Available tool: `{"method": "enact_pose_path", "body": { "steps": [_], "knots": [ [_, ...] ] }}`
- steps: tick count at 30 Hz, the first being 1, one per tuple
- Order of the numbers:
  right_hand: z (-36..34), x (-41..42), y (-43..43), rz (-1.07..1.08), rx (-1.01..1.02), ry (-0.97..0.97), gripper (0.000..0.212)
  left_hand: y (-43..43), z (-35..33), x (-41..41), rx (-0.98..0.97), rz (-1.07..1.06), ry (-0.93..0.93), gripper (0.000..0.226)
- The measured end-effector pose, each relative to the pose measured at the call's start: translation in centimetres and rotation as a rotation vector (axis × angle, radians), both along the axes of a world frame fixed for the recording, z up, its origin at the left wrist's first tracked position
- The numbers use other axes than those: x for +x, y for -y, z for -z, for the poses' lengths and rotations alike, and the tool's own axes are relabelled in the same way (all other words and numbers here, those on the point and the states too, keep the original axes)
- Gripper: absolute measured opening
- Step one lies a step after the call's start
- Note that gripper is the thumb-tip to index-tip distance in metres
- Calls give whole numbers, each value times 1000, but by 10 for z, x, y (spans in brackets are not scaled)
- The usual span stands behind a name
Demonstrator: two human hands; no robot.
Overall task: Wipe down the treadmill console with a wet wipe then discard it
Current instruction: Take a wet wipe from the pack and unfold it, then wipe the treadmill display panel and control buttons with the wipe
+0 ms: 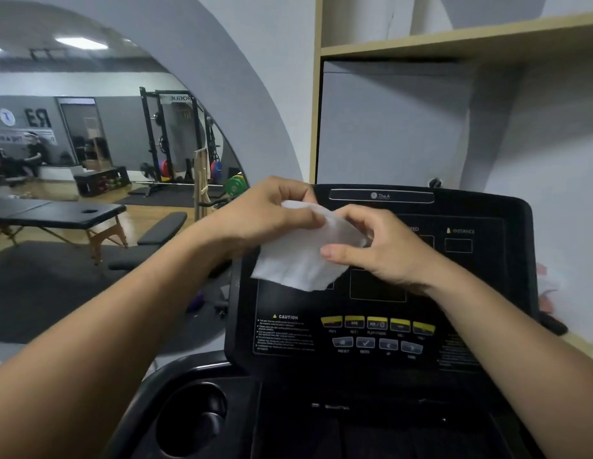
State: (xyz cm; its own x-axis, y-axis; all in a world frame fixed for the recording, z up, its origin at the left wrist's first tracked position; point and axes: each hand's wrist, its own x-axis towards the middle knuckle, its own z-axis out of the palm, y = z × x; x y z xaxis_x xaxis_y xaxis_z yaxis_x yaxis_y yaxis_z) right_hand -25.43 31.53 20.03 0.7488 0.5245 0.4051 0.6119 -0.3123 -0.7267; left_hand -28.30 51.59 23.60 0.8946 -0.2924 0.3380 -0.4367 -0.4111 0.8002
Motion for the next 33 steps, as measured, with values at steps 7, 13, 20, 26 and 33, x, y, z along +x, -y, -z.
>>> {"method": "enact_pose_path", "body": {
  "steps": [7,13,20,26,33],
  "knots": [
    [-3,23,13,135,336,-235,16,-15,9,4,-4,102,-12,25],
    [7,25,-9,484,149,746,10,7,24,18,-242,-16,-237,25],
    [48,20,-20,208,44,892,10,4,46,32,-481,-164,-117,17],
    [22,43,-33,123,311,-93,35,-3,59,30,-577,-214,-7,19],
    [10,72,-75,355,-131,618,16,-19,69,53,152,-813,676,23]
  ]
}}
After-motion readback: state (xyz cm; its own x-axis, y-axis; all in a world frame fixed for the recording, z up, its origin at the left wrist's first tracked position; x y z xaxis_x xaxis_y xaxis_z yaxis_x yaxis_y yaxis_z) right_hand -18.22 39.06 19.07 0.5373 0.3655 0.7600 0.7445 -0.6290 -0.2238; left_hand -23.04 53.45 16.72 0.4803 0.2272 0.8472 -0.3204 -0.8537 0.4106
